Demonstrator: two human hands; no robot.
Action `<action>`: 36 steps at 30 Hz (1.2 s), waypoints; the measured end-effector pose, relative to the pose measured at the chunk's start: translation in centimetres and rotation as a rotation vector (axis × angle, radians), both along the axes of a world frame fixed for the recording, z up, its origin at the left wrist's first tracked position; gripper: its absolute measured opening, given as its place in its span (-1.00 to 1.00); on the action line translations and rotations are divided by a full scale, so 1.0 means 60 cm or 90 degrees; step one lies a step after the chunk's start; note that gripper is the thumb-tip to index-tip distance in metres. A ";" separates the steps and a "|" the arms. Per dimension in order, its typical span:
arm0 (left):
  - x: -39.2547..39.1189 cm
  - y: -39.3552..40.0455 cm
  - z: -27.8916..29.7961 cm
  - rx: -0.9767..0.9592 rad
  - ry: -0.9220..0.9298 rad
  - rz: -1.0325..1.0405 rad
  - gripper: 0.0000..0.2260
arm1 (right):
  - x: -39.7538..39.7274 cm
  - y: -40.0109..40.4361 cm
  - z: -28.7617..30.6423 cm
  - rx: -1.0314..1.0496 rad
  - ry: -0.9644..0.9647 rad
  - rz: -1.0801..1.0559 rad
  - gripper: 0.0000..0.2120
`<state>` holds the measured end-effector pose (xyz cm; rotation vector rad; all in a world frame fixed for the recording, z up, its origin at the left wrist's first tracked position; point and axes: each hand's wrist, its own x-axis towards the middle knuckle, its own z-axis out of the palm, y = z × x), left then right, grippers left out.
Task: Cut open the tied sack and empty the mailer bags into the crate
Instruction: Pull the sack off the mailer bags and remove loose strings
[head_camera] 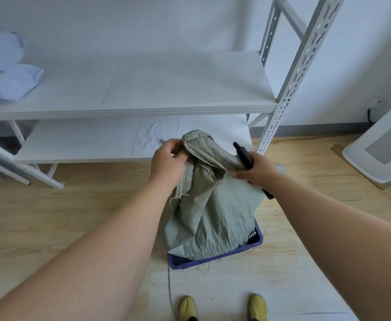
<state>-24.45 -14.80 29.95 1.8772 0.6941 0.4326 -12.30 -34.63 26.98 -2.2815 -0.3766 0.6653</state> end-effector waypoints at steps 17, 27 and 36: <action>0.128 -0.166 0.039 -0.211 -0.056 0.180 -0.87 | 0.121 -0.114 0.022 0.210 0.042 -0.215 -0.84; 0.127 -0.190 0.065 -0.126 -0.099 0.225 -0.83 | 0.114 -0.108 0.085 0.328 0.064 -0.186 -0.90; 0.097 -0.160 0.043 -0.042 -0.059 0.331 -0.88 | 0.091 -0.098 0.048 0.176 0.045 -0.051 -0.79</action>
